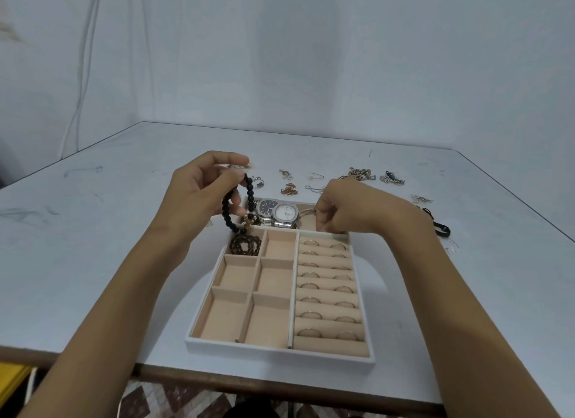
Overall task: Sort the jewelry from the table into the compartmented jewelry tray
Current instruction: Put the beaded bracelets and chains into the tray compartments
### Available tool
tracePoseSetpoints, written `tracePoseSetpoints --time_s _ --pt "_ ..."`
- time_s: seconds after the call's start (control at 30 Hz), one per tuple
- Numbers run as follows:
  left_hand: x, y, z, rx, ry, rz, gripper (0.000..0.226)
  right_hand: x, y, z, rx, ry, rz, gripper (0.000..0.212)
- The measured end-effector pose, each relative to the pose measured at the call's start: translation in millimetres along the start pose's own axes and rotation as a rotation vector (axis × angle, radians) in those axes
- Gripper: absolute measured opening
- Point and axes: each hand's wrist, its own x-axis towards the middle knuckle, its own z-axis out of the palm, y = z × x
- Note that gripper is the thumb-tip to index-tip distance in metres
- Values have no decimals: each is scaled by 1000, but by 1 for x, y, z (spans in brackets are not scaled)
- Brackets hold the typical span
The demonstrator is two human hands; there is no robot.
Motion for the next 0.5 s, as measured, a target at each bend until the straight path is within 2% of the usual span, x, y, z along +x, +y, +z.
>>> tracePoseSetpoints --time_s 0.13,0.27,0.5 --pt "-2 2 1 -19 -8 3 17 -3 7 -6 112 101 -8 15" --pt "-2 2 0 -26 -12 0 16 0 12 -9 103 274 22 20" --pt "-2 1 0 -12 -15 -11 17 4 10 -3 -22 231 50 29"
